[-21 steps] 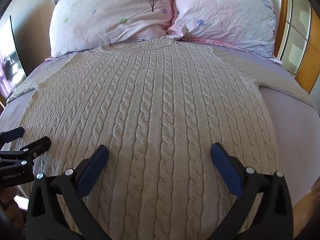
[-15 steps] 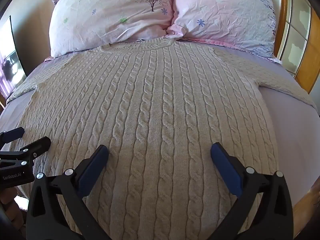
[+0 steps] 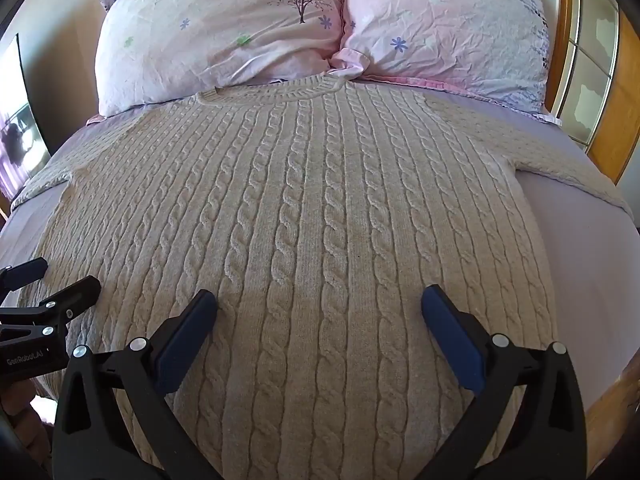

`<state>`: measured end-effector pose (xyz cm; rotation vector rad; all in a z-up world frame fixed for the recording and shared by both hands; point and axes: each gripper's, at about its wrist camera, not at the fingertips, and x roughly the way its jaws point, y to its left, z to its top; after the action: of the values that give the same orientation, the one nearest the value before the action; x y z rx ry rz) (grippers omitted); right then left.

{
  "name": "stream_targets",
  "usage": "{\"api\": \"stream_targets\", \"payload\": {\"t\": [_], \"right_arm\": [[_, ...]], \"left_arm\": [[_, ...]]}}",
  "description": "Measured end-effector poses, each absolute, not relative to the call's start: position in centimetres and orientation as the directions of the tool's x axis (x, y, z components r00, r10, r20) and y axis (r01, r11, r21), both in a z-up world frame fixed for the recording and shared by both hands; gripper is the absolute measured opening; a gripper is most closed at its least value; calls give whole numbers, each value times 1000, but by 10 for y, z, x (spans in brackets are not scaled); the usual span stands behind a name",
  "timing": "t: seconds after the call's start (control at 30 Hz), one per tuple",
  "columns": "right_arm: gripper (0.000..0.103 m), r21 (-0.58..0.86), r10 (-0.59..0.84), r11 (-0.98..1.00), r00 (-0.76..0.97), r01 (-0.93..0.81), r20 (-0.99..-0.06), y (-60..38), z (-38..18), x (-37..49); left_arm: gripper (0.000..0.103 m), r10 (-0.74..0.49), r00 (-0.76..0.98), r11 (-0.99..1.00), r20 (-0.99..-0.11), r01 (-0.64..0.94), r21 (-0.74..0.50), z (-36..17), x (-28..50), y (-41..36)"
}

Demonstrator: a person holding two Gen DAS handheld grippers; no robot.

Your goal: Fold small clothes

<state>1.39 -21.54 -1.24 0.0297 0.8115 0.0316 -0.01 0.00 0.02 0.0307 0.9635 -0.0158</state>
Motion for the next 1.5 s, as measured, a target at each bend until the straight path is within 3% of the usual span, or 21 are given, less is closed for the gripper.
{"api": "stream_targets", "payload": {"t": [1.5], "right_arm": [[102,42,32,999,692,-3,-721,-216,-16,12]], "left_arm": [[101,0,571,999,-821,27,19,0,0,0]]}}
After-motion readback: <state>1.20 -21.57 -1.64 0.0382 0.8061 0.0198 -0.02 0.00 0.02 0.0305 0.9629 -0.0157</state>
